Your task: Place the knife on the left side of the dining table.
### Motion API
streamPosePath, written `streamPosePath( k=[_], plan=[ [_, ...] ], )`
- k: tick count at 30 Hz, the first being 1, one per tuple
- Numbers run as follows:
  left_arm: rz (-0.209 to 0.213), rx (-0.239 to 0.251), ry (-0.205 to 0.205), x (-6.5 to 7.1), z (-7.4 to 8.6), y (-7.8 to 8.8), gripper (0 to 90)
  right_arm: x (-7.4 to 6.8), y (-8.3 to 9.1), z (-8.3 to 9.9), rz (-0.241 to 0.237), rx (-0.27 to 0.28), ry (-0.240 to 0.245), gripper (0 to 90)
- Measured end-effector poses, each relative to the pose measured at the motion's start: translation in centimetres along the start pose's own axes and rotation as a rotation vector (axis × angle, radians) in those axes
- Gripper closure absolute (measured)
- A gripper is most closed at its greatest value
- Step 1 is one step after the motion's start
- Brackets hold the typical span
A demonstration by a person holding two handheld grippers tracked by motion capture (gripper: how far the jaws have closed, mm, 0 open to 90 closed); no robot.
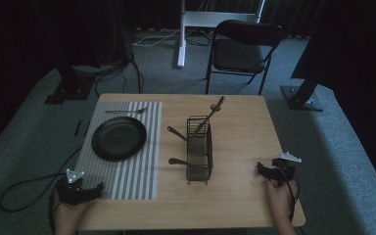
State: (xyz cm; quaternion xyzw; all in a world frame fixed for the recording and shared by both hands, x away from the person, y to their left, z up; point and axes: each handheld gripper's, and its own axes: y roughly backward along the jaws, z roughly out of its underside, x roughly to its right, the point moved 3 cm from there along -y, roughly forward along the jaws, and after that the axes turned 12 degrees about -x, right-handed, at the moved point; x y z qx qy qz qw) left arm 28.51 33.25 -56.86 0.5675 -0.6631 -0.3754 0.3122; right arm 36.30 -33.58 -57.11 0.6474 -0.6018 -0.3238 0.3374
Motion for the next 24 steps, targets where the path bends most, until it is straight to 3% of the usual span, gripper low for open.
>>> streamPosePath(
  k=[24],
  plan=[
    [0.001,-0.015,-0.006,-0.05,-0.16,0.03,0.3,-0.03,-0.01,-0.01,0.004,0.001,-0.006,11.8]
  ],
)
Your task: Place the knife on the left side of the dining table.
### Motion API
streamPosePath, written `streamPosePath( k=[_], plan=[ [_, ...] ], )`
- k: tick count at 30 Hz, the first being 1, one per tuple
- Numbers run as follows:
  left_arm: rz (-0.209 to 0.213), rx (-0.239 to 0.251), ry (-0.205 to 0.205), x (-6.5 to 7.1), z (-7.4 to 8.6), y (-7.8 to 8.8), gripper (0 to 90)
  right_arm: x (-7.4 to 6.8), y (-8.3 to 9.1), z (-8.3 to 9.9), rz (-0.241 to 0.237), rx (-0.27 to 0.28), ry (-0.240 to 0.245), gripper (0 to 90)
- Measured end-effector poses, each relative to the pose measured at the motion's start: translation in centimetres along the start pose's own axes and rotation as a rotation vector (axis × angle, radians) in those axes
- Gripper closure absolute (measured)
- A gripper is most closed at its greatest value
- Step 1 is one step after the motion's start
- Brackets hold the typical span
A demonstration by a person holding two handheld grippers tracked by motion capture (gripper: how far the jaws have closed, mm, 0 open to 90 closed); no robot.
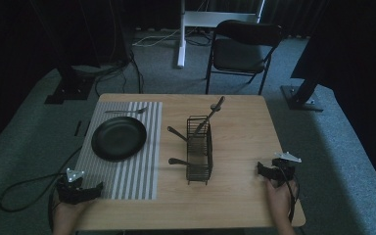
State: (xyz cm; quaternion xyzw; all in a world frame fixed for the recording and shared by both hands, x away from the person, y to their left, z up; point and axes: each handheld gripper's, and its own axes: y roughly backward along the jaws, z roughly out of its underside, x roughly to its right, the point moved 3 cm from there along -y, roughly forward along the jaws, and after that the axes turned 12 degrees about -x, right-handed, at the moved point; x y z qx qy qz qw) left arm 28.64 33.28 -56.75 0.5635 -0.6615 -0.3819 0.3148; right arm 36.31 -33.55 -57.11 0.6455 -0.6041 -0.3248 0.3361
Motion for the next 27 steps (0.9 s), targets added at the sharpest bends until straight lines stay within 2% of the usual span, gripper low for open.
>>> streamPosePath(
  k=[8,9,11,12,13,17,18,21,25,26,27],
  plan=[
    [0.014,0.002,-0.011,0.2,0.0,0.1,2.6,0.0,0.0,0.0,0.000,0.000,0.000,11.8],
    [0.038,-0.008,-0.028,0.5,-0.2,0.2,2.6,0.0,0.0,0.0,0.000,0.000,0.000,11.8],
    [0.029,-0.007,-0.035,0.7,-0.4,0.4,2.6,0.0,0.0,0.0,0.000,0.000,0.000,11.8],
    [0.056,-0.007,-0.037,0.8,-0.6,0.5,2.9,0.0,0.0,0.0,0.000,0.000,0.000,11.8],
    [0.052,0.001,-0.038,0.9,-0.7,0.6,3.0,0.0,0.0,0.0,0.000,0.000,0.000,11.8],
    [0.078,0.001,-0.055,1.4,-1.2,0.8,3.1,0.0,0.0,0.0,0.000,0.000,0.000,11.8],
    [0.070,0.009,-0.059,1.5,-1.4,1.0,3.1,0.0,0.0,0.0,0.000,0.000,0.000,11.8],
    [0.077,0.015,-0.069,1.9,-2.0,1.4,3.1,0.0,0.0,0.0,0.000,0.000,0.000,11.8],
    [0.113,0.030,-0.076,2.3,-2.9,2.2,3.1,0.0,0.0,0.0,0.000,0.000,0.000,11.8],
    [0.099,0.037,-0.080,2.4,-3.1,2.4,3.1,0.0,0.0,0.0,0.000,0.000,0.000,11.8],
    [0.113,0.035,-0.091,2.6,-3.3,2.6,3.1,0.0,0.0,0.0,0.000,0.000,0.000,11.8]
  ],
)
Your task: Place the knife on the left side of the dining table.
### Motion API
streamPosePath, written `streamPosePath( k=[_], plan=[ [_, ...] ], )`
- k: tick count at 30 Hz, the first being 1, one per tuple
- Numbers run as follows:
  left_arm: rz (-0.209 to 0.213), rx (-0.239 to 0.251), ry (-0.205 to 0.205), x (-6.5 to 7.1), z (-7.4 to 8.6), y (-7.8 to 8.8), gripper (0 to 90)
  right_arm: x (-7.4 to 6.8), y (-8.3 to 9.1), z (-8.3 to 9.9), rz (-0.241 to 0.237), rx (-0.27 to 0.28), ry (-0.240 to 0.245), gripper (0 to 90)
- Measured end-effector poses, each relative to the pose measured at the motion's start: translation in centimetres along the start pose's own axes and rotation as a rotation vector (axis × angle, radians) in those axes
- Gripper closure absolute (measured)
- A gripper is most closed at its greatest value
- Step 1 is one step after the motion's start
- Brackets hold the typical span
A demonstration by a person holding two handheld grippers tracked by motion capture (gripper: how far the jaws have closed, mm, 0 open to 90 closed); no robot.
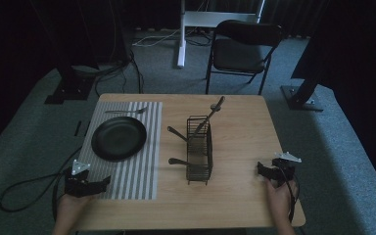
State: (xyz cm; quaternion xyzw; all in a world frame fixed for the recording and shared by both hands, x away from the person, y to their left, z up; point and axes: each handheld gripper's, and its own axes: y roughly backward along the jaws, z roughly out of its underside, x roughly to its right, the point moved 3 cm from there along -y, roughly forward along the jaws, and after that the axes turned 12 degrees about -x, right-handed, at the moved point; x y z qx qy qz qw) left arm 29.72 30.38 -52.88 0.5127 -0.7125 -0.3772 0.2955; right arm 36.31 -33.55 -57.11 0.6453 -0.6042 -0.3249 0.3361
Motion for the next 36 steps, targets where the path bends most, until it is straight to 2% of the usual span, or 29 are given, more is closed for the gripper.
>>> streamPosePath(
  k=[2,4,5,7,8,10,11,15,16,18,23,25,27,28,36],
  plan=[
    [0.017,0.020,0.000,0.3,-0.5,0.4,3.1,0.0,0.0,0.0,0.000,0.000,0.000,11.8],
    [0.001,0.026,-0.030,0.7,-0.9,0.7,3.1,0.0,0.0,0.0,0.000,0.000,0.000,11.8],
    [0.011,0.023,-0.040,0.9,-1.1,0.8,3.1,0.0,0.0,0.0,0.000,0.000,0.000,11.8],
    [0.003,0.030,-0.064,1.5,-1.5,1.1,3.1,0.0,0.0,0.0,0.000,0.000,0.000,11.8],
    [0.023,0.030,-0.074,1.8,-1.7,1.2,3.1,0.0,0.0,0.0,0.000,0.000,0.000,11.8],
    [0.023,0.030,-0.074,1.8,-1.7,1.2,3.1,0.0,0.0,0.0,0.000,0.000,0.000,11.8],
    [0.040,0.051,-0.092,2.4,-2.5,1.6,3.1,0.0,0.0,0.0,0.000,0.000,0.000,11.8],
    [0.054,0.068,-0.108,3.0,-3.2,2.0,3.1,0.0,0.0,0.0,0.000,0.000,0.000,11.8],
    [0.070,0.071,-0.118,3.3,-3.7,2.2,3.2,0.0,0.0,0.0,0.000,0.000,0.000,11.8],
    [0.057,0.077,-0.136,3.8,-4.1,2.5,3.1,0.0,0.0,0.0,0.000,0.000,0.000,11.8],
    [0.092,0.110,-0.154,4.8,-5.1,3.3,3.2,0.0,0.0,0.0,0.000,0.000,0.001,11.8],
    [0.125,0.123,-0.151,5.0,-5.5,3.6,3.1,0.0,0.0,0.0,0.000,0.000,0.001,11.8],
    [0.116,0.129,-0.163,5.3,-5.8,3.9,4.3,0.0,0.0,0.0,0.000,0.000,0.001,11.8],
    [0.113,0.133,-0.184,5.6,-6.1,4.1,4.3,0.0,0.0,0.0,0.001,0.000,0.002,11.8],
    [0.126,0.152,-0.230,6.9,-7.5,4.5,4.3,0.0,0.0,0.0,0.001,0.000,0.002,11.8]
  ],
)
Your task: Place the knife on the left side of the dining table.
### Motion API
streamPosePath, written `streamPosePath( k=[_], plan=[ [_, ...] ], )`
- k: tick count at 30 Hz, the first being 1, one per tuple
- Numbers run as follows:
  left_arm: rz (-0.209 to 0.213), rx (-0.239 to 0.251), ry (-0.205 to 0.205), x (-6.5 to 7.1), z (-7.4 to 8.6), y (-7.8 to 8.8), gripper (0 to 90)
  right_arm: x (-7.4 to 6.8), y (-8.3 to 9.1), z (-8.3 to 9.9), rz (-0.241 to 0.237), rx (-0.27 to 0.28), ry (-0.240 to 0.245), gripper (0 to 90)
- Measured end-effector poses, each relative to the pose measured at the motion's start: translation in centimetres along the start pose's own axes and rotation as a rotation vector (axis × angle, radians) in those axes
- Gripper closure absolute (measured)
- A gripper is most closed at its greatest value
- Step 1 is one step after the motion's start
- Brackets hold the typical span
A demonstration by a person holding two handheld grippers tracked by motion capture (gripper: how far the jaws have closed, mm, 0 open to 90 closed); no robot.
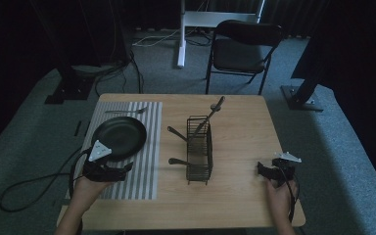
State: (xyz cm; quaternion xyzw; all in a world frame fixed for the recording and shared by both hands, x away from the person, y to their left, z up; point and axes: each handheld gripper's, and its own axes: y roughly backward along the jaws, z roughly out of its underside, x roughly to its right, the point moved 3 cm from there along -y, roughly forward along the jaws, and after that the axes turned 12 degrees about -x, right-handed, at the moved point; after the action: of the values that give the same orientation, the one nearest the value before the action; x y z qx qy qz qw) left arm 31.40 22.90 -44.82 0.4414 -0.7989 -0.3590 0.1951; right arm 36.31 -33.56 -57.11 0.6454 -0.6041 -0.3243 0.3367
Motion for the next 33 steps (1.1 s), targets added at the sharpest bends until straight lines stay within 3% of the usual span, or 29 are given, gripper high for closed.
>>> streamPosePath(
  k=[4,8,17,18,24,33],
  plan=[
    [0.029,0.004,-0.021,0.4,-0.9,0.1,4.3,0.0,0.0,0.0,-0.001,0.001,0.000,11.8],
    [0.025,0.011,-0.037,0.7,-1.8,0.0,4.3,0.0,0.0,0.0,0.000,0.001,0.000,11.8],
    [0.059,0.014,-0.071,1.6,-3.6,-0.4,4.3,0.0,0.0,0.0,0.000,0.001,0.000,11.8],
    [0.076,0.014,-0.083,2.1,-4.4,-0.6,4.3,0.0,0.0,0.0,0.000,0.001,0.000,11.8],
    [0.086,0.039,-0.101,2.8,-6.0,-0.7,4.3,0.0,0.0,0.0,0.000,0.001,0.000,11.8],
    [0.109,0.033,-0.146,4.0,-8.0,-1.1,4.3,0.0,0.0,0.0,-0.001,0.001,-0.001,11.8]
  ],
)
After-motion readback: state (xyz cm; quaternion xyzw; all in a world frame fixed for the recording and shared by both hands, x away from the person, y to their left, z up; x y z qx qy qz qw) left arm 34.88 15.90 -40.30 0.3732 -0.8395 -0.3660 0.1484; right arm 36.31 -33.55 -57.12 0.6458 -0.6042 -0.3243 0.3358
